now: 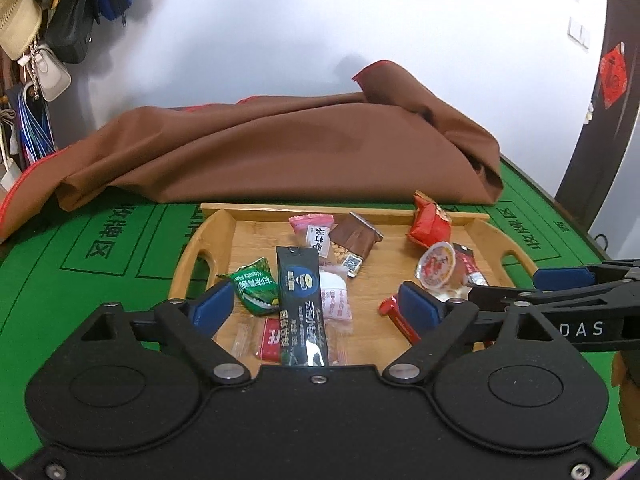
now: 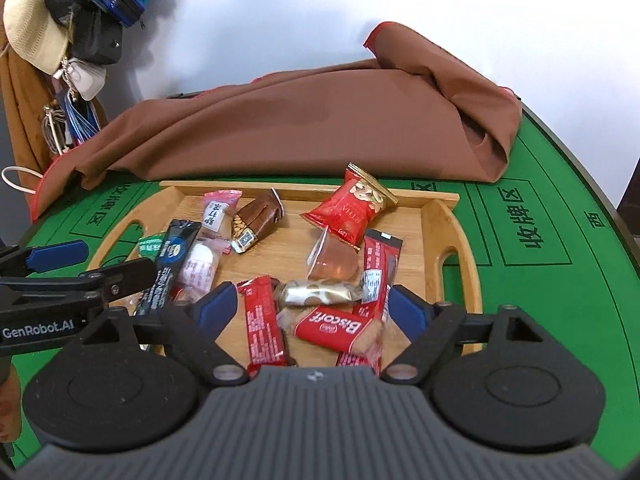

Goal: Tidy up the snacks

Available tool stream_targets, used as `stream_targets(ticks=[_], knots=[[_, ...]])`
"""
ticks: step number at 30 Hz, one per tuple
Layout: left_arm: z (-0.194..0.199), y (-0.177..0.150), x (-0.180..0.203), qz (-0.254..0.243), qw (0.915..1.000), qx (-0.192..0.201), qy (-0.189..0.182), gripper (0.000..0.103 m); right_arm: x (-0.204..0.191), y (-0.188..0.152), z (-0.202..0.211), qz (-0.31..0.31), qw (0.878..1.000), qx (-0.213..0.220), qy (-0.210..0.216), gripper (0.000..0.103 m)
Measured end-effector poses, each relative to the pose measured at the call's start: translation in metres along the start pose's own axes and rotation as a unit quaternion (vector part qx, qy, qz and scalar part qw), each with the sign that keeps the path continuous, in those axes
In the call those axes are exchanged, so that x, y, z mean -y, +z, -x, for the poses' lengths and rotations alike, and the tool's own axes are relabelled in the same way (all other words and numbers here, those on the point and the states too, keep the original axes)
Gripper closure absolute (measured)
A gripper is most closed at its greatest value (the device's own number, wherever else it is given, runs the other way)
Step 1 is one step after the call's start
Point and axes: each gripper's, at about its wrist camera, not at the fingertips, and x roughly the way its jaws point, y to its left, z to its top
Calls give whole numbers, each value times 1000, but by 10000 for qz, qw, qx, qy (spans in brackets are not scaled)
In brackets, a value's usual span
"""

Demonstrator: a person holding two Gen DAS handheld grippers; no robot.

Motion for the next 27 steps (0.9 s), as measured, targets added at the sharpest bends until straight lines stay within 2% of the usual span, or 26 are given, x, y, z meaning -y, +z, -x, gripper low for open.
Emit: stream_targets(ticks=[8,17,27], knots=[[32,-19,3,-73,9998,149,77,5,-1,-19,29,23,9997,239,68,10],[60,-48,6,-85,9997,223,52,3,1,-45,51,18,9992,390,97,8],[75,-82,7,-43,9997,210,146,3,-2,-82,65,107,9985,539,-11,5]])
